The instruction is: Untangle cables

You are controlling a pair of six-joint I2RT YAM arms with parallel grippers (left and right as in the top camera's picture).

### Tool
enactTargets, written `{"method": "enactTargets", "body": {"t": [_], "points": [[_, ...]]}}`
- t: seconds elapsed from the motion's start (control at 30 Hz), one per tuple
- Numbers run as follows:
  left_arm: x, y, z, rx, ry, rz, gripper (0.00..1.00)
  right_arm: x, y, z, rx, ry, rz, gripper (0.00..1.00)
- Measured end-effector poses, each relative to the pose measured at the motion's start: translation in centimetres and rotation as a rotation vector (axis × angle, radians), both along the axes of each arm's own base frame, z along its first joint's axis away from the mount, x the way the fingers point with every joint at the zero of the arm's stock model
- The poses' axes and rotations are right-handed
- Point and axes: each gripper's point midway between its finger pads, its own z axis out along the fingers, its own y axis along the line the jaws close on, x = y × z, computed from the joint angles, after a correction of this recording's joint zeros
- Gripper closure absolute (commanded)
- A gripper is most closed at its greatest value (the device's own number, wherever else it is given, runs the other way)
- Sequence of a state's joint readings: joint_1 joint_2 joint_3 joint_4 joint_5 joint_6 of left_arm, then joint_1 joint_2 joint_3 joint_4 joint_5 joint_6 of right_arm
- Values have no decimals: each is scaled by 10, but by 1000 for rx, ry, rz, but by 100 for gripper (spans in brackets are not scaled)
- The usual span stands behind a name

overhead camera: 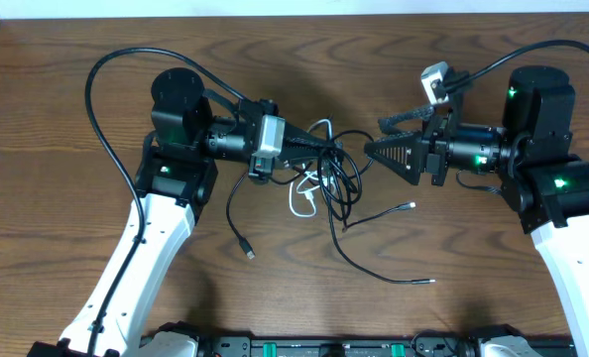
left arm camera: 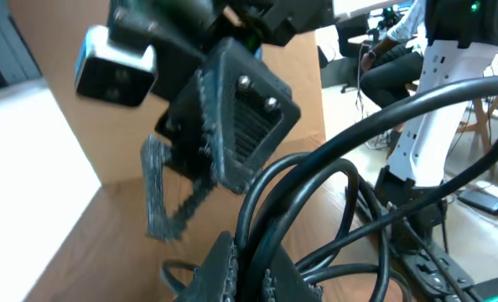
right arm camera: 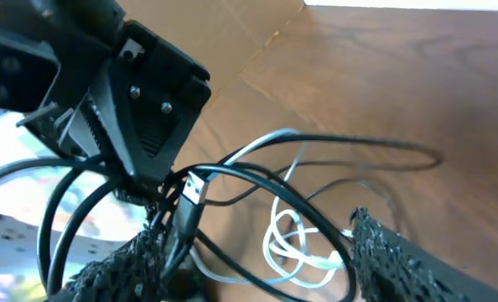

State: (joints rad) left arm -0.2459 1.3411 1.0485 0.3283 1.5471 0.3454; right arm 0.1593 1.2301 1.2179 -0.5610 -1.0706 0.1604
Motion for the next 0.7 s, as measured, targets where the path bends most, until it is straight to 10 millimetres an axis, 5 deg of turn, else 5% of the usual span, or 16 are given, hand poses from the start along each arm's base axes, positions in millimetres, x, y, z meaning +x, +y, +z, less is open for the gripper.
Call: {"method": "enactTargets", "body": {"t": [0.2, 0.7], "points": [[-9, -8, 8, -25, -95, -38, 92, -10, 10, 2, 33, 82, 29, 25], [-12, -8, 11, -35, -130, -56, 92, -30, 34, 4, 36, 74, 128, 56]]}}
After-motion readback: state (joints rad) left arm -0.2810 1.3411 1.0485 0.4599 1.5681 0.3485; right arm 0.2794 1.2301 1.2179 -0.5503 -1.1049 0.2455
